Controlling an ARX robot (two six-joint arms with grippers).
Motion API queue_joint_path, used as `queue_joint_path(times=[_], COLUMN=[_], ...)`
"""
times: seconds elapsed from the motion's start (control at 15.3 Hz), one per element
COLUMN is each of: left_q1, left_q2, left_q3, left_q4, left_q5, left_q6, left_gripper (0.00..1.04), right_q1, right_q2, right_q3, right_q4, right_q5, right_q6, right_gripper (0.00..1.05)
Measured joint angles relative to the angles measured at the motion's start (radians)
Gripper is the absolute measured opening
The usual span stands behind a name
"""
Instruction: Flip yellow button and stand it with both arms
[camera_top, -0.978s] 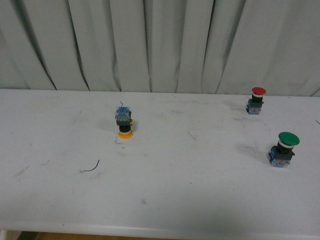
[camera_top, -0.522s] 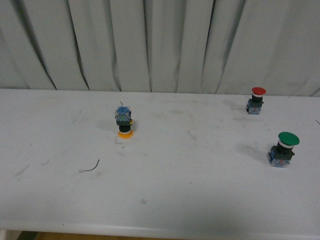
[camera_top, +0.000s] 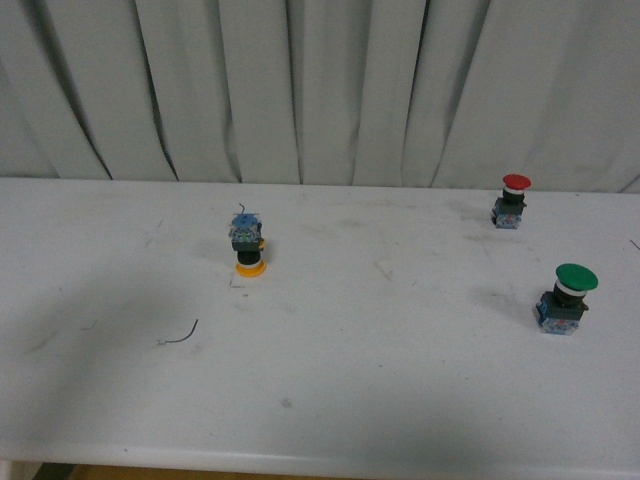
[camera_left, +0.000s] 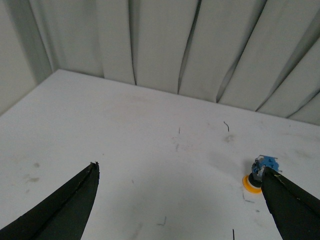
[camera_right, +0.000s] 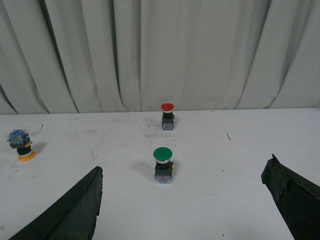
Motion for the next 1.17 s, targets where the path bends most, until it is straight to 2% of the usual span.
queue_joint_path(times=[0.26,0.52,0.72,0.91,1.17], left_q1=[-0.068,-0.188,-0.228,-0.296,-0.299], left_q2=[0.521,0.752,0.795,0.865,0.936], left_q3=[0.460,0.902,0.998,1.115,1.129], left_q4=[-0.187,-0.452,-0.528,-0.710,-0.773], left_q5=[0.030,0.040,0.038,0.036,-0.018], left_q6=[0.013,0.039,0.050,0.063,0.075], left_gripper=[0.98,0.98,0.98,0.98,0.98], right_q1=[0.000,0.000,0.000,0.000,0.000], right_q2=[0.000,0.000,0.000,0.000,0.000], right_q3=[0.000,0.000,0.000,0.000,0.000], right_q4=[0.000,0.000,0.000,0.000,0.000], right_q5=[0.000,0.000,0.000,0.000,0.000], right_q6=[0.000,0.000,0.000,0.000,0.000], right_gripper=[0.98,0.98,0.98,0.98,0.98])
